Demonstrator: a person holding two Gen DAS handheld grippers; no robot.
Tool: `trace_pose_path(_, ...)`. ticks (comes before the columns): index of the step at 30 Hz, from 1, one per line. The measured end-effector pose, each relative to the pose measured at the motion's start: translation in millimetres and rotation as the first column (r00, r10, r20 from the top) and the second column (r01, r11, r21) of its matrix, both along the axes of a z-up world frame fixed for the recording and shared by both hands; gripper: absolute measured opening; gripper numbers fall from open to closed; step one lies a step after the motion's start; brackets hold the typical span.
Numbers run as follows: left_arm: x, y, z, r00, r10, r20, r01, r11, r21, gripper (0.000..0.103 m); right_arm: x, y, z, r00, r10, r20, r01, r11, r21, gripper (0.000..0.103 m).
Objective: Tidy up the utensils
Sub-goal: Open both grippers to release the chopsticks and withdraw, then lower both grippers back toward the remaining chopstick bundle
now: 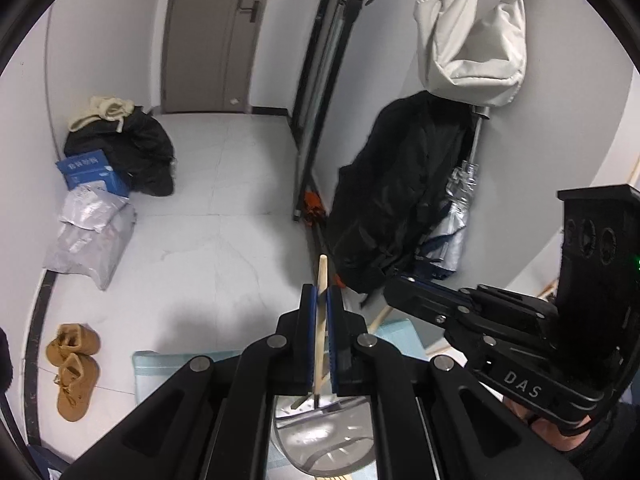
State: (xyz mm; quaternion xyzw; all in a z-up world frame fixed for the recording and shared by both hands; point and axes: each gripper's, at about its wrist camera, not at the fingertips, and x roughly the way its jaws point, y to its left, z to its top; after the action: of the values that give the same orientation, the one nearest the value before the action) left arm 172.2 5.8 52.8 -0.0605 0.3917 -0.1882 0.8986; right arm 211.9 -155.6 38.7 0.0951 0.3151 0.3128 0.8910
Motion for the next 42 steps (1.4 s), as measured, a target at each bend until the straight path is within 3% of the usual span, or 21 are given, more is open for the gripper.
trace_pose_path(5,-6,-3,-3,0.999,-0.020,-0.043,0.022,0.999,0.037,0.002,-4,0,0,1.000,-0.006,-0.017,0.006,1.000,-0.001,0.007)
trace_pose_path(7,-10,2,0,0.999,-0.006,-0.045,0.008,0.999,0.033,0.007,-5,-4,0,0.999,-0.005,-0.033,0.006,1.000,0.014,0.007)
trace_pose_path(12,-26,9,11,0.998,0.061,0.001,-0.061,0.997,0.046,0.038,-16,-12,7,0.998,-0.037,-0.041,0.037,0.999,0.012,0.009)
trace_pose_path(15,-40,10,18,0.995,0.091,0.033,-0.093,0.994,0.061,0.044,-30,-22,15,0.996,-0.085,-0.026,0.085,0.996,0.035,0.022)
trace_pose_path(17,-49,11,23,0.994,0.103,0.046,-0.106,0.992,0.067,0.046,-41,-30,19,0.993,-0.119,-0.021,0.120,0.992,0.048,0.036)
trace_pose_path(19,-59,13,27,0.990,0.121,0.072,-0.126,0.989,0.074,0.051,-50,-34,23,0.991,-0.133,-0.011,0.134,0.990,0.050,0.037)
trace_pose_path(21,-69,15,31,0.985,0.147,0.095,-0.153,0.986,0.061,0.062,-65,-38,26,0.988,-0.152,0.009,0.151,0.988,0.036,0.037)
trace_pose_path(27,-104,16,37,0.963,0.220,0.157,-0.231,0.972,0.051,0.068,-108,-50,31,0.976,-0.209,0.056,0.207,0.977,0.047,0.046)
trace_pose_path(30,-119,16,36,0.954,0.245,0.173,-0.255,0.966,0.034,0.080,-129,-52,33,0.970,-0.230,0.083,0.226,0.973,0.051,0.053)
trace_pose_path(34,-137,12,34,0.939,0.269,0.213,-0.281,0.959,0.028,0.084,-162,-51,34,0.958,-0.244,0.152,0.240,0.970,0.046,0.061)
trace_pose_path(38,-153,7,29,0.933,0.268,0.242,-0.287,0.957,0.047,0.091,-191,-49,32,0.932,-0.277,0.233,0.274,0.961,0.044,0.085)
trace_pose_path(40,-161,8,25,0.927,0.275,0.255,-0.293,0.955,0.038,0.091,-203,-49,30,0.920,-0.290,0.264,0.287,0.957,0.048,0.092)
trace_pose_path(42,-167,10,21,0.922,0.285,0.263,-0.302,0.953,0.027,0.093,-213,-47,25,0.918,-0.285,0.275,0.286,0.957,0.036,0.092)
